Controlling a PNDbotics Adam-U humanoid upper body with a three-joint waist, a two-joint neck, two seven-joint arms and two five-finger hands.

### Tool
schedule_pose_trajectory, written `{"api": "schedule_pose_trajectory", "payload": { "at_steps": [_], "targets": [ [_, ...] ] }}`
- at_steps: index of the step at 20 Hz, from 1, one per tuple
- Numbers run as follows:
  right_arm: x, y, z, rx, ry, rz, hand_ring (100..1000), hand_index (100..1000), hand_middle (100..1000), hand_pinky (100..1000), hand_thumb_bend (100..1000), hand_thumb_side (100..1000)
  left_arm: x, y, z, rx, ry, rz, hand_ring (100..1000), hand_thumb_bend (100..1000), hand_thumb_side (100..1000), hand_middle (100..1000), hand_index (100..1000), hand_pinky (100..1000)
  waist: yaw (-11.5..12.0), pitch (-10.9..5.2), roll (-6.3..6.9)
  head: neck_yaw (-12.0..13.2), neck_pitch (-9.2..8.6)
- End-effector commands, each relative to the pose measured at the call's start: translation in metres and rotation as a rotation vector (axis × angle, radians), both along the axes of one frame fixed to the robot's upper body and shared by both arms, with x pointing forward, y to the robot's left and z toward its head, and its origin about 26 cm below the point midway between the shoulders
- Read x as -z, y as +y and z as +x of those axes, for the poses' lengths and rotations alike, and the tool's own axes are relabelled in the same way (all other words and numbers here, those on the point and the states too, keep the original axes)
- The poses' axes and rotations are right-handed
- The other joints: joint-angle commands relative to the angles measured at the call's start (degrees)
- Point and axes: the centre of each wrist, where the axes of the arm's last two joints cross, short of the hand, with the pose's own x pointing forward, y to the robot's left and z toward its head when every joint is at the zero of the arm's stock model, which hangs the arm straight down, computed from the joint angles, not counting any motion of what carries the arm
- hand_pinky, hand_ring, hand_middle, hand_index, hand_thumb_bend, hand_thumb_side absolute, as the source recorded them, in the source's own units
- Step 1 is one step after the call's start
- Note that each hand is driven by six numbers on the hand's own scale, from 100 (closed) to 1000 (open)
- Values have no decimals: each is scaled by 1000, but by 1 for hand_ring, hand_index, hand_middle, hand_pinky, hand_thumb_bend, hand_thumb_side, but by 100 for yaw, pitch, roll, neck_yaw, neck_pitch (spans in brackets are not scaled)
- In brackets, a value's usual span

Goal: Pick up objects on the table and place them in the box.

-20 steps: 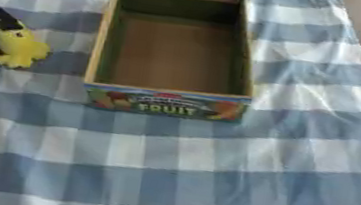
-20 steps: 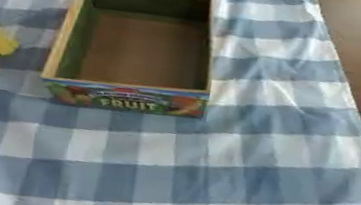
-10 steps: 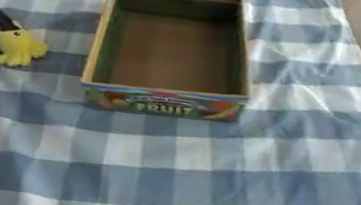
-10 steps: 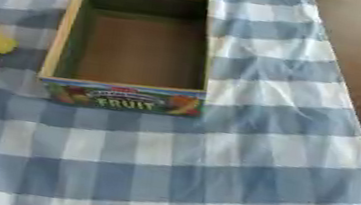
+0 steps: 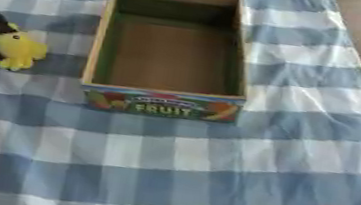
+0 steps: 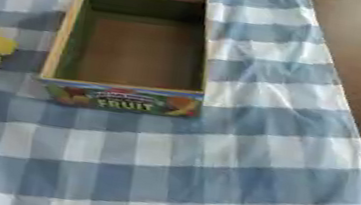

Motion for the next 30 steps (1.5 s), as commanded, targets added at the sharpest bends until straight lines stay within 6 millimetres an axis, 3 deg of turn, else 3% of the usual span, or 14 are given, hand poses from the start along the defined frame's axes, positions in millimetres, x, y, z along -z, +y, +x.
{"api": "schedule_pose_trajectory", "payload": {
  "at_steps": [1,6,12,14,21,30],
  "targets": [
    [-6,-1,-3,-2,-17,-3,904,846,554,1000,100,734,-17,10,-8,34,-23,5,745,232,192,674,740,762,23,-180,-29,-33,45],
    [-5,-1,-3,-2,-14,0,903,846,555,1000,100,733,-21,12,-12,40,-33,-42,735,200,185,658,719,753,57,-285,-56,-64,86],
    [-4,0,-3,-8,-13,7,902,846,556,1000,100,732,-21,11,-10,43,-24,-110,659,127,183,592,659,679,14,-367,-88,-35,63],
    [-4,0,-3,-9,-14,10,901,846,556,1000,100,730,-19,12,-10,37,-17,-127,608,100,176,547,602,632,-18,-379,-101,-20,32],
    [-4,-1,-3,-4,-16,12,901,846,557,1000,100,732,-19,11,-10,75,-51,-198,573,100,256,525,550,577,-44,-383,-107,-60,26],
    [-4,-1,-3,-3,-18,12,900,846,558,1000,100,730,-42,-6,-6,154,-108,-295,556,100,270,513,517,541,-39,-424,-101,-58,50]
  ]
}}
